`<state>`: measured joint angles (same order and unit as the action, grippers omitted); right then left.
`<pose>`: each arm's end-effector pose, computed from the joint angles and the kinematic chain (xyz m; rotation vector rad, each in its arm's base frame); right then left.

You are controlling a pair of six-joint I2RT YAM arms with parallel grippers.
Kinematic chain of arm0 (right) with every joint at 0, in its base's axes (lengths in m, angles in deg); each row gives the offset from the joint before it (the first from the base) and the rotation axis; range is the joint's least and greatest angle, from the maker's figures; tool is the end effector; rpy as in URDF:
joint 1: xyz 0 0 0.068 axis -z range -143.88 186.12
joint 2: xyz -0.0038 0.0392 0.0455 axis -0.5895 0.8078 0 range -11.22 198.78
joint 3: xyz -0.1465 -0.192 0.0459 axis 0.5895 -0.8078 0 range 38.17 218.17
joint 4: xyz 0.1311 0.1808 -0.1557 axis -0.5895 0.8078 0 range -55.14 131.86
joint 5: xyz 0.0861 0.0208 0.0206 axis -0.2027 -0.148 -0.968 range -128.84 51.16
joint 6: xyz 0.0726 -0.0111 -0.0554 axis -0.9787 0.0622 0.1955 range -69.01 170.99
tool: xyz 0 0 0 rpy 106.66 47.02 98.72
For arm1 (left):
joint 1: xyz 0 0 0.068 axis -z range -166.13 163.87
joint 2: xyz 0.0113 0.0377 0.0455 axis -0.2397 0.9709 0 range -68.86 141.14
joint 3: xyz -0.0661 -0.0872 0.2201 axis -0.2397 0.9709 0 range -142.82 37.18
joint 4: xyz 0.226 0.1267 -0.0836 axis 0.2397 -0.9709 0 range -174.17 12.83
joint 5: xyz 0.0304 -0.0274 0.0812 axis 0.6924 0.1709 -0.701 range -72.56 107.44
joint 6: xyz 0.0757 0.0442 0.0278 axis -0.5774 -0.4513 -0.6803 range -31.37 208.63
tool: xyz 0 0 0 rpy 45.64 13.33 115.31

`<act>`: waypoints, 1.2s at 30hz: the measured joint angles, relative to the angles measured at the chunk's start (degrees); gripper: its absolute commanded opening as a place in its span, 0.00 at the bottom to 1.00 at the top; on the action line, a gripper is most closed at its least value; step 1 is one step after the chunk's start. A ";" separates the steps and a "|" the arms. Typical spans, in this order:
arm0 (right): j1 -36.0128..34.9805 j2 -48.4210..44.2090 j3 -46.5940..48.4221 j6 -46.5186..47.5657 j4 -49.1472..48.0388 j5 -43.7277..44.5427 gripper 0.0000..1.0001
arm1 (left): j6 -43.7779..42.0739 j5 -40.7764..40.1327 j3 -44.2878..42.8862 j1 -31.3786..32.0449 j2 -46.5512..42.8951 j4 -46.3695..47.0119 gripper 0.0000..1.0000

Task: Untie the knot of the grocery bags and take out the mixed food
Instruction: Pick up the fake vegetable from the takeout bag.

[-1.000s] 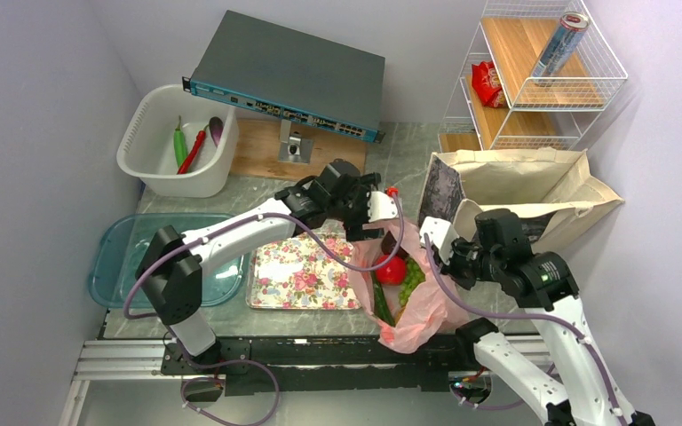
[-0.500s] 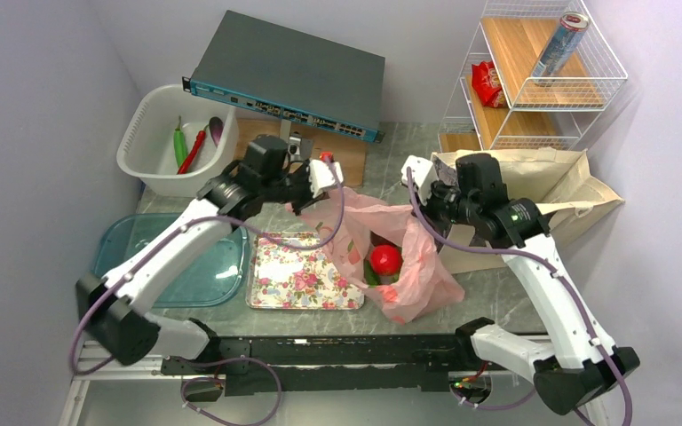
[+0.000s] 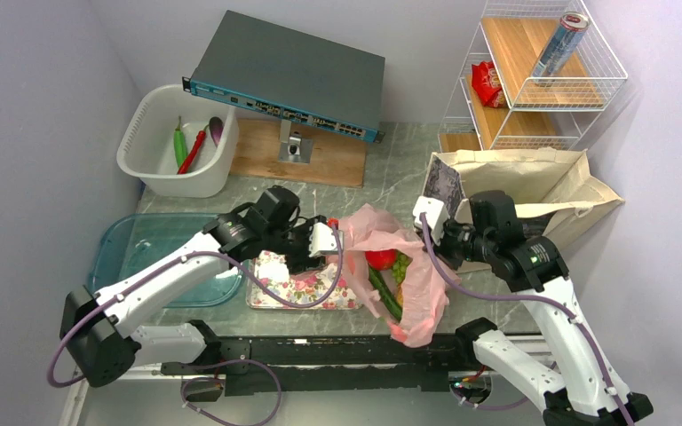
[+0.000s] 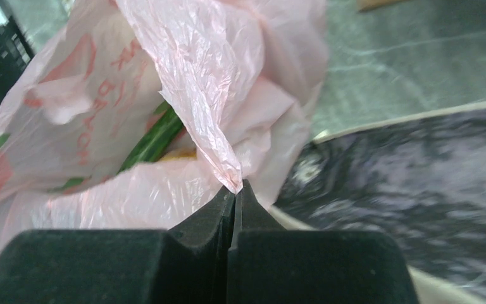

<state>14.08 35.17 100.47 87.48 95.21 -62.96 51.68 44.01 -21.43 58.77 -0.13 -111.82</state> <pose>0.1672 0.1041 0.3077 -1.2938 1.8901 0.3631 0.1882 -0.2397 0.2434 1.6904 1.6018 -0.6127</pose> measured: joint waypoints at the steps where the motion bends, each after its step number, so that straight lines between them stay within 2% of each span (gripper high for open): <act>1: -0.11 -0.94 -0.72 0.15 1.57 -0.28 0.00 | -0.13 -0.20 0.46 -0.31 -1.18 0.04 0.80; 3: -0.20 -2.45 -1.62 0.35 3.98 -0.66 0.00 | -0.81 -0.59 1.79 -1.01 -6.14 0.83 0.88; 5: -0.24 -3.10 -1.92 0.42 5.14 -1.05 0.00 | -1.14 -0.42 2.32 -1.16 -11.67 2.45 0.90; 7: -0.26 -3.39 -1.92 0.37 5.84 -1.77 0.00 | -1.51 0.09 2.03 -0.31 -16.50 5.97 0.86; 10: -0.42 -2.43 -1.92 0.17 5.81 -2.32 0.00 | -3.02 1.16 -1.88 2.99 -17.11 7.50 0.66; 11: -0.48 -1.86 -1.92 0.02 5.73 -2.58 0.00 | -4.04 1.55 -3.78 4.57 -15.80 7.67 0.58; 13: -0.57 -1.18 -1.95 -0.31 5.51 -3.04 0.00 | -6.73 2.25 -6.73 8.17 -12.66 7.98 0.50; 17: -0.68 -0.33 -1.99 -0.92 5.03 -3.23 0.00 | -15.32 2.67 -6.01 16.13 -6.80 9.55 0.52; 19: -0.72 -0.50 -1.97 -0.96 5.01 -3.23 0.00 | -18.75 2.69 -3.45 18.58 -5.07 10.51 0.48; 22: -0.83 -0.98 -1.99 -1.01 4.98 -3.26 0.00 | -22.47 4.26 -2.93 20.33 -1.64 10.60 0.40; 29: -0.83 -1.11 -1.99 -1.57 4.42 -3.23 0.00 | -33.22 6.40 -10.78 20.46 14.01 8.85 0.28; 32: -0.83 -0.96 -1.99 -1.53 4.44 -2.97 0.00 | -37.16 4.90 -10.91 21.40 20.94 7.43 0.29; 36: -0.83 -1.79 -1.97 -1.51 4.48 -2.43 0.00 | -38.69 2.21 -12.39 22.80 29.79 6.12 0.35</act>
<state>13.25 33.38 98.51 85.97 99.69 -65.39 12.99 46.22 -33.82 81.57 29.66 -105.70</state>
